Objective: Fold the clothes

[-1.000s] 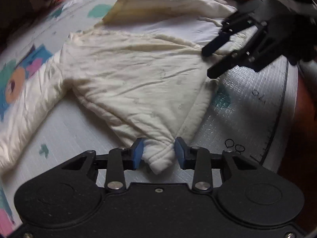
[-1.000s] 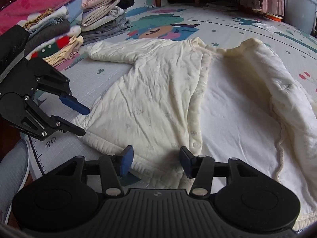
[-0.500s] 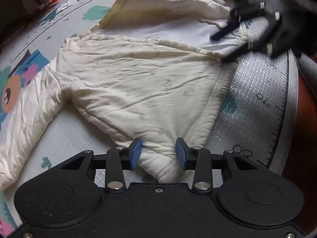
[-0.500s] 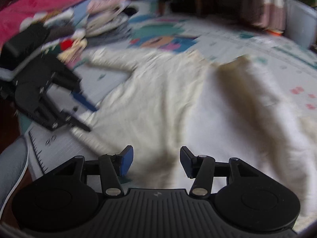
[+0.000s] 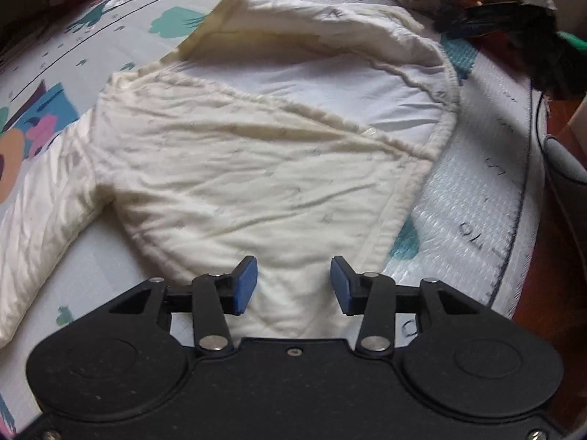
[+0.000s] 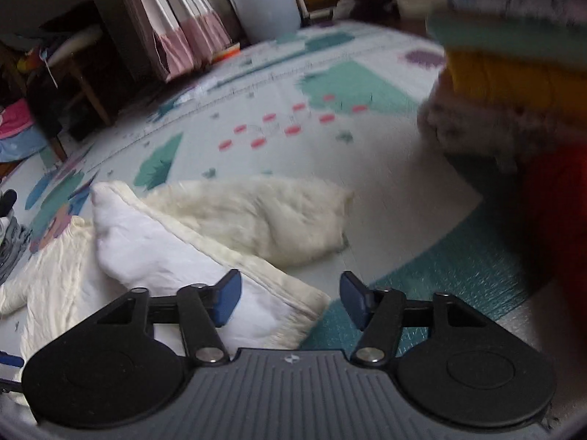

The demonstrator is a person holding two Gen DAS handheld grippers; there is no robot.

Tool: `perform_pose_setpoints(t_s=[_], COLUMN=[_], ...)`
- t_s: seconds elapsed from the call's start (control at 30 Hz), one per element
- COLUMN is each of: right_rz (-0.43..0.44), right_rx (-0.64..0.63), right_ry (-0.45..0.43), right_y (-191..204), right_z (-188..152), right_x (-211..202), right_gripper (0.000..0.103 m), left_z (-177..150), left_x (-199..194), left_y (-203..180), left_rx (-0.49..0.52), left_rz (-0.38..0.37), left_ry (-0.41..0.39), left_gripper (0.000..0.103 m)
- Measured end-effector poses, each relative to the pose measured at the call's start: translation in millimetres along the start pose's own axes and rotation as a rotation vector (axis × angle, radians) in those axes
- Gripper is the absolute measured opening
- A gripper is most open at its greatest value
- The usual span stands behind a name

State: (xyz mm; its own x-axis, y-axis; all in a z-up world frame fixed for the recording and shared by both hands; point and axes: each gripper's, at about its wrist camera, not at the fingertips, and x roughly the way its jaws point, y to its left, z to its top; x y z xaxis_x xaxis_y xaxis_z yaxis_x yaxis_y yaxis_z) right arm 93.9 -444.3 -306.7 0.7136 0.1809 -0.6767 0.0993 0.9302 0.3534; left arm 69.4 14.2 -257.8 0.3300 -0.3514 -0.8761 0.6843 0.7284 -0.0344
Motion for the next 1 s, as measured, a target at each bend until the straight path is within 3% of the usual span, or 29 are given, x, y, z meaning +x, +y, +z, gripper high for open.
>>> perform_pose_setpoints(t_s=[0.07, 0.13, 0.23, 0.4, 0.53, 0.67, 0.77, 0.87, 1.0], right_rz=[0.038, 0.023, 0.040, 0.207, 0.428, 0.663, 0.647, 0.628, 0.623], right_rx=[0.051, 0.041, -0.051, -0.043, -0.182, -0.417, -0.696, -0.715, -0.684], right_ry=[0.039, 0.057, 0.080, -0.004, -0.033, 0.042, 0.128, 0.223, 0.221], right_y=[-9, -10, -1, 14, 68, 145, 196, 211, 211], right_z=[-1, -4, -8, -4, -2, -15, -50, -74, -79], right_x=[12, 21, 23, -9, -40, -47, -29, 0, -4], right_gripper=[0.058, 0.057, 0.023, 0.020, 0.020, 0.020, 0.020, 0.020, 0.020], left_z=[4, 6, 9, 15, 17, 21, 24, 30, 62], left_x=[1, 3, 6, 6, 8, 11, 9, 12, 22], left_y=[-6, -9, -15, -14, 7, 41, 67, 89, 110], left_rx=[0.017, 0.028, 0.044, 0.028, -0.137, -0.378, -0.557, -0.675, -0.663], left_rz=[-0.010, -0.020, -0.032, -0.061, -0.115, -0.184, -0.219, -0.255, -0.228], left_ry=[-0.002, 0.001, 0.003, -0.007, -0.012, -0.041, -0.105, -0.153, -0.171], left_gripper=[0.043, 0.043, 0.043, 0.043, 0.043, 0.043, 0.045, 0.046, 0.047])
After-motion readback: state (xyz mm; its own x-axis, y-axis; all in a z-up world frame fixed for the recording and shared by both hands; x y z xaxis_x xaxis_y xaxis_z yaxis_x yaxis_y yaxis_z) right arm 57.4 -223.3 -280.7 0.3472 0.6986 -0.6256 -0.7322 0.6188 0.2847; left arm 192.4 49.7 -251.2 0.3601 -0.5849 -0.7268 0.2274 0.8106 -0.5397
